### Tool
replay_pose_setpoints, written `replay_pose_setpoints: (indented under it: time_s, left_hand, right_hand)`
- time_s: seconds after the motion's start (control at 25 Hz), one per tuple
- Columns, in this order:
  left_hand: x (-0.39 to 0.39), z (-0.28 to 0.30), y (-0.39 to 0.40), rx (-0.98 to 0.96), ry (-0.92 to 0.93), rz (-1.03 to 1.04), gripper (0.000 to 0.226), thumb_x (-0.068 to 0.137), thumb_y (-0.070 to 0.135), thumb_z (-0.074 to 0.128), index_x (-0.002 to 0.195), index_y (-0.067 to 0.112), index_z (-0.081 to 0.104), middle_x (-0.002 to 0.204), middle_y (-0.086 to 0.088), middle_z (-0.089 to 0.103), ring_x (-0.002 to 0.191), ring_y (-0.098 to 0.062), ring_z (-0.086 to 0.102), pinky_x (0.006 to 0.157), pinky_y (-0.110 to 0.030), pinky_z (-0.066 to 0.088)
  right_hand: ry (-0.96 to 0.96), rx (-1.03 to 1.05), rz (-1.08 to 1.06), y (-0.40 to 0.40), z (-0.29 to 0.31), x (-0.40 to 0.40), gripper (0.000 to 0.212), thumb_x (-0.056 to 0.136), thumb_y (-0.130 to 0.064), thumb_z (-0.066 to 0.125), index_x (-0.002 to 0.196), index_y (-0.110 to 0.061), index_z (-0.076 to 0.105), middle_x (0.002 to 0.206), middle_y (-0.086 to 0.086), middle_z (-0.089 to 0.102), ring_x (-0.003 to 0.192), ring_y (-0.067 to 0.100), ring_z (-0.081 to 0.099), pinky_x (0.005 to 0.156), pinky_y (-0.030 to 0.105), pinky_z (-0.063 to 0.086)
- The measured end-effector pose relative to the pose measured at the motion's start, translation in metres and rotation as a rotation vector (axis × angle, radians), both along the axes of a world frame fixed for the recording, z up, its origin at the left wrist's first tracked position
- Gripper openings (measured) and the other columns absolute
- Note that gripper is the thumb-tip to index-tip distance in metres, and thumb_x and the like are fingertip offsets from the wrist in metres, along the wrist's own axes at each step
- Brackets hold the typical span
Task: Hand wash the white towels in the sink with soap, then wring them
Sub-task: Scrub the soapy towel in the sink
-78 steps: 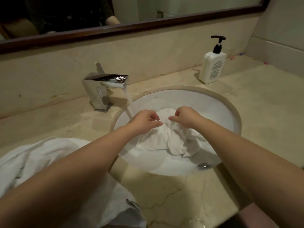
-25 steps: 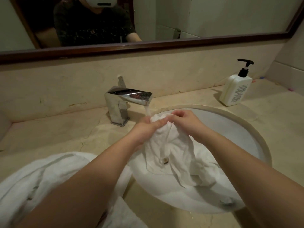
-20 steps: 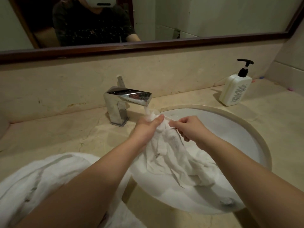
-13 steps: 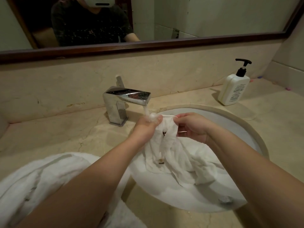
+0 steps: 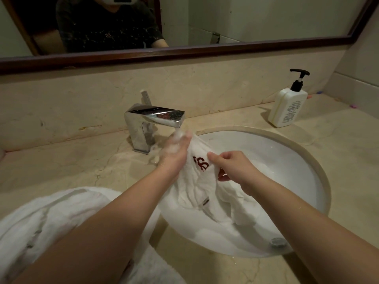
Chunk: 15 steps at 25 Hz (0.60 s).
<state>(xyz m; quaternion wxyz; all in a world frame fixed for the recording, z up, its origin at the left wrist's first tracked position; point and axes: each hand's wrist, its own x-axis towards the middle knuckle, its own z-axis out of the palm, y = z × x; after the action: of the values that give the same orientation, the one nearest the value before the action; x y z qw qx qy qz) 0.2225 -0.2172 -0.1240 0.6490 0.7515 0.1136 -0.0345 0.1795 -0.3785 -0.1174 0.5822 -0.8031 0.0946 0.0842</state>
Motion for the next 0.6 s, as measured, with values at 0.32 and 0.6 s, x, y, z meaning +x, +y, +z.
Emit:
replay_pose_setpoints:
  time_s: [0.32, 0.6]
  left_hand:
    - [-0.002, 0.005, 0.013, -0.022, 0.211, -0.219, 0.059, 0.073, 0.059, 0.083, 0.114, 0.018, 0.073, 0.099, -0.002, 0.079, 0.092, -0.023, 0.076, 0.092, -0.041, 0.058]
    - [0.000, 0.001, 0.009, -0.217, 0.153, -0.157, 0.040, 0.086, 0.039, 0.078, 0.114, 0.011, 0.071, 0.097, -0.012, 0.079, 0.092, -0.032, 0.076, 0.090, -0.050, 0.059]
  right_hand:
    - [-0.087, 0.001, 0.064, -0.003, 0.023, 0.029, 0.045, 0.104, -0.039, 0.050, 0.110, 0.003, 0.065, 0.106, 0.026, 0.070, 0.085, 0.027, 0.067, 0.089, 0.050, 0.055]
    - [-0.133, -0.101, 0.129, 0.003, 0.024, 0.033, 0.055, 0.098, -0.054, 0.053, 0.100, -0.003, 0.072, 0.094, 0.015, 0.075, 0.085, 0.029, 0.072, 0.084, 0.046, 0.056]
